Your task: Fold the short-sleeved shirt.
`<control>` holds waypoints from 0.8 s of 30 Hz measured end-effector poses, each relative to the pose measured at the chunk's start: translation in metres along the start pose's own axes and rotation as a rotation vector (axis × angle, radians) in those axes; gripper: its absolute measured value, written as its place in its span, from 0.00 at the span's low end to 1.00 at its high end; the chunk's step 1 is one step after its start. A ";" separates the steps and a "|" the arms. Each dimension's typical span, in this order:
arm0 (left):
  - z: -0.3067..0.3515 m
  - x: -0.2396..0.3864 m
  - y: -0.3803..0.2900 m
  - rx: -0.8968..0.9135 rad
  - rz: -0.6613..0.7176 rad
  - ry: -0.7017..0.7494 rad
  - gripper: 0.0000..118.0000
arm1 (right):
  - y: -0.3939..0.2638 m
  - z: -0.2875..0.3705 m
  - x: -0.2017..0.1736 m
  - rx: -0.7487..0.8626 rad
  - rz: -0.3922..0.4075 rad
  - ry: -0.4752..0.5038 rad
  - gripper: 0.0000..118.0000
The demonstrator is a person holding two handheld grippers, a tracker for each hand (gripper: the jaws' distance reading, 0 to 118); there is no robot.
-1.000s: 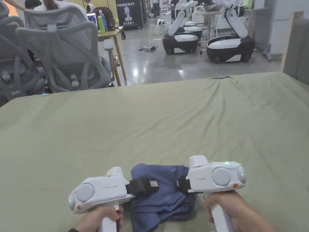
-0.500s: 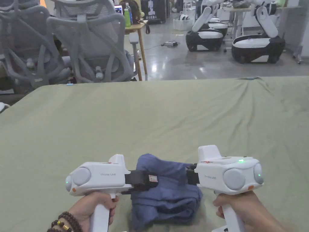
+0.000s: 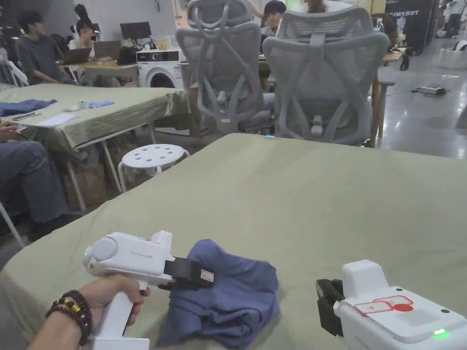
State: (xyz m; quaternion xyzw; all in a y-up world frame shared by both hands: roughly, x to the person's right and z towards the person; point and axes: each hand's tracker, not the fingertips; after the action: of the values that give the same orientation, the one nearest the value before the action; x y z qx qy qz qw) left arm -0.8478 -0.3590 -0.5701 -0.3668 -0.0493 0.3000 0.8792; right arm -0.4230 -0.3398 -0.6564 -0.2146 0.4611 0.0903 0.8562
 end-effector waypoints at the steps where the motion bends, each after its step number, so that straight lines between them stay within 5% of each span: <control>1: 0.001 0.020 -0.019 0.010 0.010 -0.009 0.27 | -0.001 -0.007 -0.006 -0.008 0.021 -0.001 0.00; 6: -0.010 0.025 -0.026 0.027 0.015 -0.044 0.32 | -0.010 -0.030 -0.016 -0.022 0.089 0.021 0.00; 10: -0.009 0.021 -0.026 0.118 0.014 0.045 1.00 | -0.005 -0.032 -0.016 -0.036 0.087 0.016 0.00; 16: 0.038 0.031 0.001 0.329 0.035 0.164 0.97 | 0.011 -0.014 -0.010 -0.010 0.083 0.009 0.00; 18: 0.058 0.058 0.002 0.434 0.003 0.224 0.82 | 0.015 -0.002 -0.003 0.001 0.067 0.004 0.00; 21: 0.068 0.123 -0.016 0.571 -0.203 0.260 0.00 | 0.021 0.031 0.018 0.044 0.019 -0.037 0.00; 24: 0.067 0.189 -0.039 0.653 -0.305 0.225 0.00 | 0.027 0.078 0.043 0.081 0.002 -0.089 0.00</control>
State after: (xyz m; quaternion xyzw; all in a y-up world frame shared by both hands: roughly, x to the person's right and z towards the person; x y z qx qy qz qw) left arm -0.6954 -0.2330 -0.5206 -0.0861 0.0920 0.1233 0.9843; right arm -0.3496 -0.2828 -0.6620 -0.1751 0.4262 0.0821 0.8837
